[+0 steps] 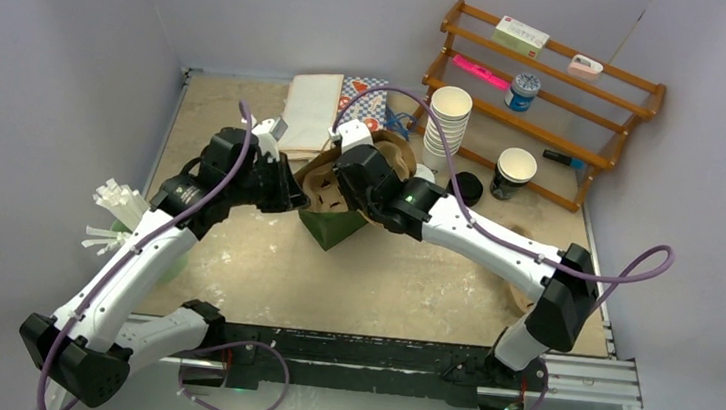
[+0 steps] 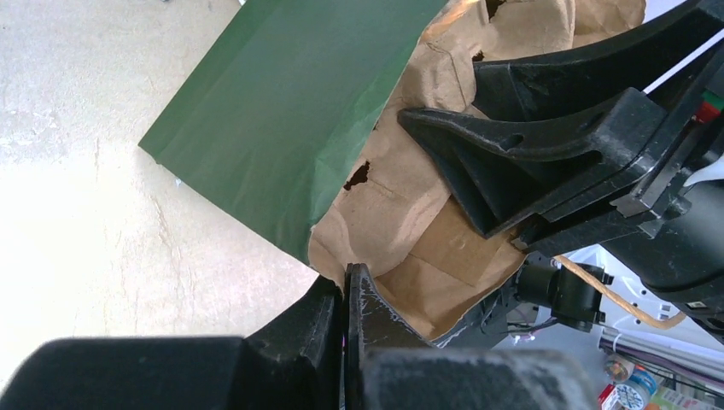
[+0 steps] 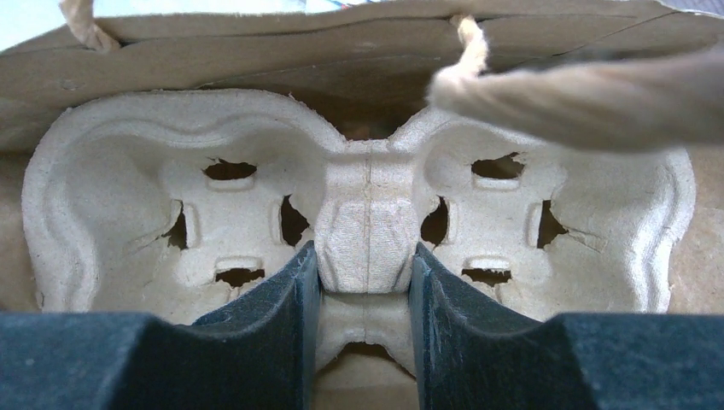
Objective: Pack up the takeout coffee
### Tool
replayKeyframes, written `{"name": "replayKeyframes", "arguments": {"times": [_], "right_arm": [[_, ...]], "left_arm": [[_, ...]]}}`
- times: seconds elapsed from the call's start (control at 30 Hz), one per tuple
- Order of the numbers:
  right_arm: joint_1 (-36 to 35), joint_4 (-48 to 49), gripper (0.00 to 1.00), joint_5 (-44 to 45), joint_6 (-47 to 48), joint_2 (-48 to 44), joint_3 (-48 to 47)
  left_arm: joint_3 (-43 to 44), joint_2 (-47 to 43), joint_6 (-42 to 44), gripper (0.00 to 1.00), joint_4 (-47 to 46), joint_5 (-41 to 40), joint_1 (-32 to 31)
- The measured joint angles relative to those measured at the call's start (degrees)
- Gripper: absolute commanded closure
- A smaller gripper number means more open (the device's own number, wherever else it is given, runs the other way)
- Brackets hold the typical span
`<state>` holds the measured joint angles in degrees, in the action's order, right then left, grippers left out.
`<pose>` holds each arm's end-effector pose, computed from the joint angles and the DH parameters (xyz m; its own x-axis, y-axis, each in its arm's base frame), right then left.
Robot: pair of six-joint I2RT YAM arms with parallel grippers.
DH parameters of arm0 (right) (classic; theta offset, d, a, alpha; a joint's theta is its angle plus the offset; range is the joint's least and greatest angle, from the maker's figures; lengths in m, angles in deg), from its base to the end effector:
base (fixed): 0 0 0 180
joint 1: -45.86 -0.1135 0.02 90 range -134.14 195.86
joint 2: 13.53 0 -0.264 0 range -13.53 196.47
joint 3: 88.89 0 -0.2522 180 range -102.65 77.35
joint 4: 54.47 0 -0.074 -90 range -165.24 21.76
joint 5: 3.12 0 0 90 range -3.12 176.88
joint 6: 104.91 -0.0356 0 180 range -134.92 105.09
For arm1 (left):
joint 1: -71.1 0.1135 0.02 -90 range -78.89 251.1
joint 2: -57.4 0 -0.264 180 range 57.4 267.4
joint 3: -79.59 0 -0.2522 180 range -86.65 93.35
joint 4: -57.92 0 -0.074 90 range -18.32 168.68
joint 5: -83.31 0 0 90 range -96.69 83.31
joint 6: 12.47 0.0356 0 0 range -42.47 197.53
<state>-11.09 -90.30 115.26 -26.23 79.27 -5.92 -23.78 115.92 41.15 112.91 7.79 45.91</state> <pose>0.2182 0.3044 0.3406 -0.3816 -0.2699 -0.8840 -0.4505 0.8894 -0.0770 0.1850 -0.0968 0.3519 -0.7890 -0.2635 -0.5550 0.1554 0.7884 -0.5953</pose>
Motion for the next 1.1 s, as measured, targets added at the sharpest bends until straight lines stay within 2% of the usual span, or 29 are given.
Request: {"name": "replayKeyframes", "arguments": {"times": [0.43, 0.7, 1.0, 1.03, 1.1], "right_arm": [[0.7, -15.3, 0.82, -4.2, -2.7, 4.9, -12.9], [0.5, -20.6, 0.82, -8.0, -6.3, 5.0, -13.7], [0.2, -27.2, 0.81, -8.6, -10.0, 2.9, -13.7], [0.1, -28.3, 0.81, -8.6, -10.5, 2.4, -13.7], [0.0, -30.0, 0.81, -8.6, -11.2, 1.7, -13.7]], "left_arm": [[4.8, 1.6, 4.7, 1.0, 5.6, 3.1, -0.8], [6.8, 1.6, 9.5, 1.0, 11.1, 7.6, -1.5], [3.2, 0.3, 10.2, 1.0, 8.7, 15.2, -2.4], [2.8, -0.1, 10.0, 0.98, 8.1, 16.2, -2.6], [2.8, -0.5, 9.9, 0.86, 7.5, 17.3, -2.9]]}}
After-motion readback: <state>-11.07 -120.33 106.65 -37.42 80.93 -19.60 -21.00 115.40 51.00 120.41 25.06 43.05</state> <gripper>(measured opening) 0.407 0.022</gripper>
